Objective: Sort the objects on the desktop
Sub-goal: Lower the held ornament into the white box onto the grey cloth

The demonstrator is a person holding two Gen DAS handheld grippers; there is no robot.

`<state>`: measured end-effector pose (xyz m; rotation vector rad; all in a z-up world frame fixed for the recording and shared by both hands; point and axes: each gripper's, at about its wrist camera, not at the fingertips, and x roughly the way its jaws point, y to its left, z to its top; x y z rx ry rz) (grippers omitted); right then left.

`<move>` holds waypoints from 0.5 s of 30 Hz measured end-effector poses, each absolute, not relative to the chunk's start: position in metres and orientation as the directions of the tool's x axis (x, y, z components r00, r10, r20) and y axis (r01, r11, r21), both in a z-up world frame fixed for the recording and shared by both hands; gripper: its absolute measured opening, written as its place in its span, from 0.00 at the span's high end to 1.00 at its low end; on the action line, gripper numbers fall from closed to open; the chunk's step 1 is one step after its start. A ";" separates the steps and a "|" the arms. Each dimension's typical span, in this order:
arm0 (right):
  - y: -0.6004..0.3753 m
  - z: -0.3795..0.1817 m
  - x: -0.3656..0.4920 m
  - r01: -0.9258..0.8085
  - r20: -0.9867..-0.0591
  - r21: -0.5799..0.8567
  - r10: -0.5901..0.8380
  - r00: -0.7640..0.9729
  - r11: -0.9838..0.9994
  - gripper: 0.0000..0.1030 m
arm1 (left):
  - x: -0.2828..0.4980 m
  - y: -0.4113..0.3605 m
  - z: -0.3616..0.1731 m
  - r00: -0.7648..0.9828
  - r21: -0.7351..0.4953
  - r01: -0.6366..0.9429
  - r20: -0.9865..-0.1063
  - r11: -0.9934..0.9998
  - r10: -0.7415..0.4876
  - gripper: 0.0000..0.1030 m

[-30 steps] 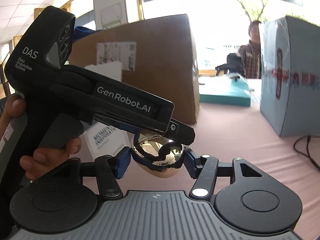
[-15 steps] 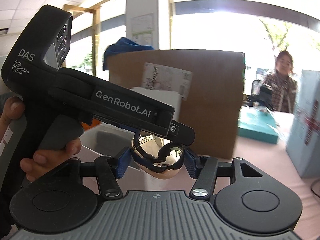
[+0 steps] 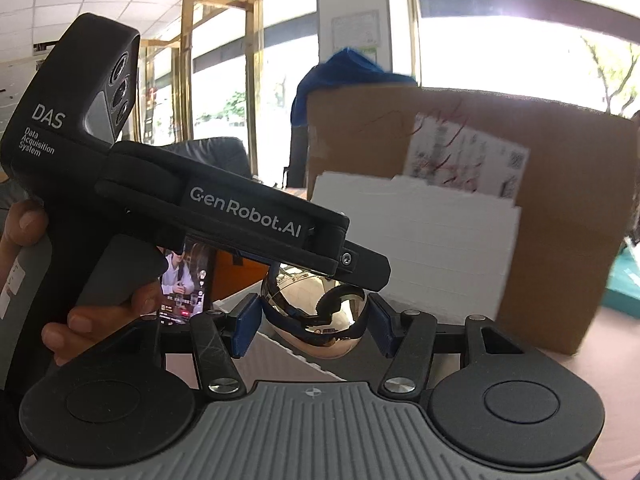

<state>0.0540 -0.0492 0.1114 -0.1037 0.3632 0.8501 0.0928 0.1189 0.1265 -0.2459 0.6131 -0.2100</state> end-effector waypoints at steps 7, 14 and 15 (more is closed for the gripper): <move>-0.040 0.094 0.088 -0.716 -0.452 0.158 0.694 0.560 0.680 0.48 | 0.125 0.129 0.101 0.748 -0.317 0.101 -0.601 0.943 -0.282 0.29; -0.034 0.088 0.118 -0.663 -0.559 0.284 0.681 0.472 0.693 0.48 | 0.140 0.128 0.085 0.708 -0.295 0.102 -0.649 0.950 -0.278 0.29; -0.033 0.087 0.122 -0.654 -0.574 0.302 0.680 0.457 0.694 0.48 | 0.141 0.128 0.083 0.702 -0.295 0.098 -0.657 0.950 -0.277 0.29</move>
